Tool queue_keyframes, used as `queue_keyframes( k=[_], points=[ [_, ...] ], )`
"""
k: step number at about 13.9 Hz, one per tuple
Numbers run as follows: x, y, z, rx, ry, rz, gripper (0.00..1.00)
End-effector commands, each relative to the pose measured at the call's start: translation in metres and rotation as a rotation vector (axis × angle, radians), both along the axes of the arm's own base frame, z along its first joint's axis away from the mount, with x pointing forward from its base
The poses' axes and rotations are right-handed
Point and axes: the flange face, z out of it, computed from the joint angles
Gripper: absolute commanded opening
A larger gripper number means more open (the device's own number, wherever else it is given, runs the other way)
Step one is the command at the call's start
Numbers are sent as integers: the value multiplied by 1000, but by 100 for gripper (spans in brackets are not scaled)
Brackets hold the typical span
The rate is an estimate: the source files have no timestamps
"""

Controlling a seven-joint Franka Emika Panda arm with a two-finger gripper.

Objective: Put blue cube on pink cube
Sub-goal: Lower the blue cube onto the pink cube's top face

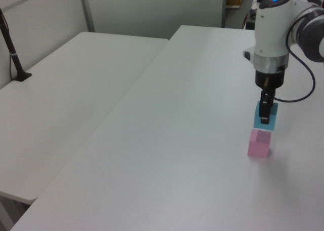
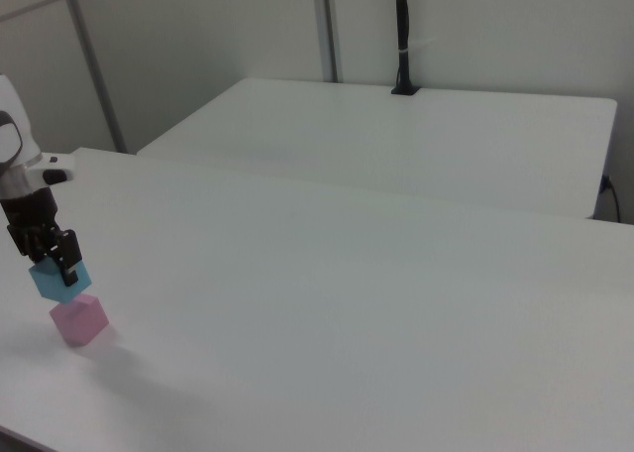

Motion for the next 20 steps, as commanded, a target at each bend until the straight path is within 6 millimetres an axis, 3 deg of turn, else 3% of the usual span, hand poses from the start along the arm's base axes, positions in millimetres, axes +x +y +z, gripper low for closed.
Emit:
queue_keyframes(
  k=[1, 5, 9, 17, 18, 20],
  points=[
    [-14, 5, -2, 36, -47, -62, 29],
    [-15, 12, -4, 52, -77, -96, 29],
    [-14, 9, -16, 45, -74, 22, 30],
    [-6, 8, -35, 43, -52, 12, 33],
    [-6, 8, -35, 44, -55, 12, 39],
    [-5, 8, -33, 47, -59, 11, 74]
  ],
)
